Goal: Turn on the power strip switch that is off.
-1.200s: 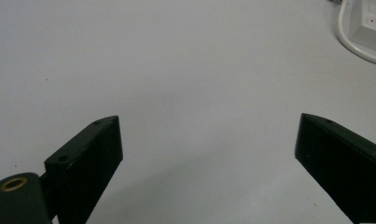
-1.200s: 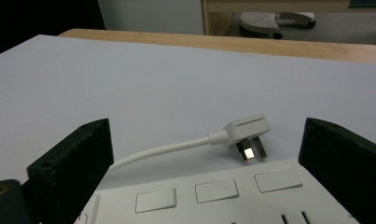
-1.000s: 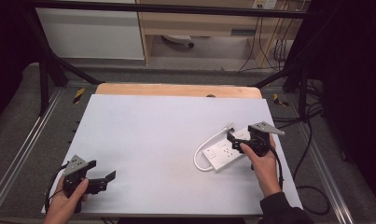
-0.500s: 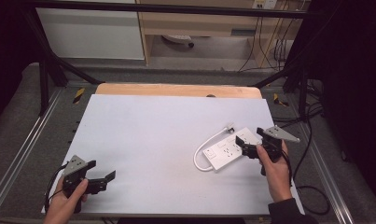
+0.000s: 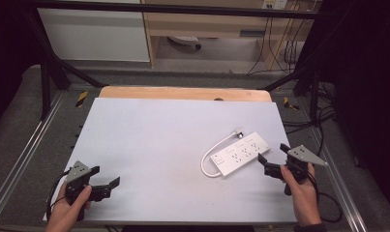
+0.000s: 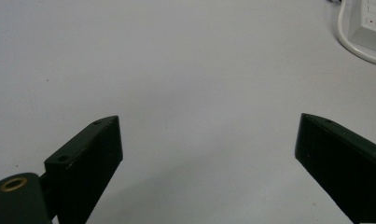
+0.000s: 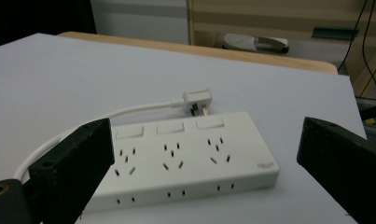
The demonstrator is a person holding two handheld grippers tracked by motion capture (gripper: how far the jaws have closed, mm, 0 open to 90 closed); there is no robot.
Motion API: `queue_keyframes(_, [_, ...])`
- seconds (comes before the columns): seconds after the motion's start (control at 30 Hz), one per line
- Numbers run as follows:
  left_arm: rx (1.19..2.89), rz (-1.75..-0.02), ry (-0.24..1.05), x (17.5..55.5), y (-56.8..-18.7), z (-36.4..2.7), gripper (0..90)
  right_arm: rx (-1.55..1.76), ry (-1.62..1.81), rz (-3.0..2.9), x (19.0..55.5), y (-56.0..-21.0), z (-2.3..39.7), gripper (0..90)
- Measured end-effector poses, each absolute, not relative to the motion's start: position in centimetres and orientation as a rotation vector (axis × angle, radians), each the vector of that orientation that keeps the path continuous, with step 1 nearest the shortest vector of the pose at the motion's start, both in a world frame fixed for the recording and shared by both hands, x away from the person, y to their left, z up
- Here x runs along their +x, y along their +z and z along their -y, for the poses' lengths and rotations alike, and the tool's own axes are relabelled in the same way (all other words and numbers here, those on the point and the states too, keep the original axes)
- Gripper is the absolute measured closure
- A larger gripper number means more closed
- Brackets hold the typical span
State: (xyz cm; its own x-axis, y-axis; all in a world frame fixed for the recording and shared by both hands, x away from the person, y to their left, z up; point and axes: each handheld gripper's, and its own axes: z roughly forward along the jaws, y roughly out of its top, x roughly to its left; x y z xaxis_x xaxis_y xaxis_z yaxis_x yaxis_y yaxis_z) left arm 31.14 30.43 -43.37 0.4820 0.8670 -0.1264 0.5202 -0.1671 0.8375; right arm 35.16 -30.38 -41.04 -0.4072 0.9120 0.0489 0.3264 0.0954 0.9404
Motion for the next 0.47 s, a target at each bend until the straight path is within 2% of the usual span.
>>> queue_keyframes(0.3, [1.838,-1.165,0.490,31.2,-43.4,-30.4,7.5,1.299,1.222,-1.947,33.4,-44.2,31.9,3.5])
queue_keyframes(0.47, [1.844,-1.163,0.489,31.2,-43.4,-30.3,7.5,1.362,1.106,-2.019,34.1,-45.5,31.4,3.6])
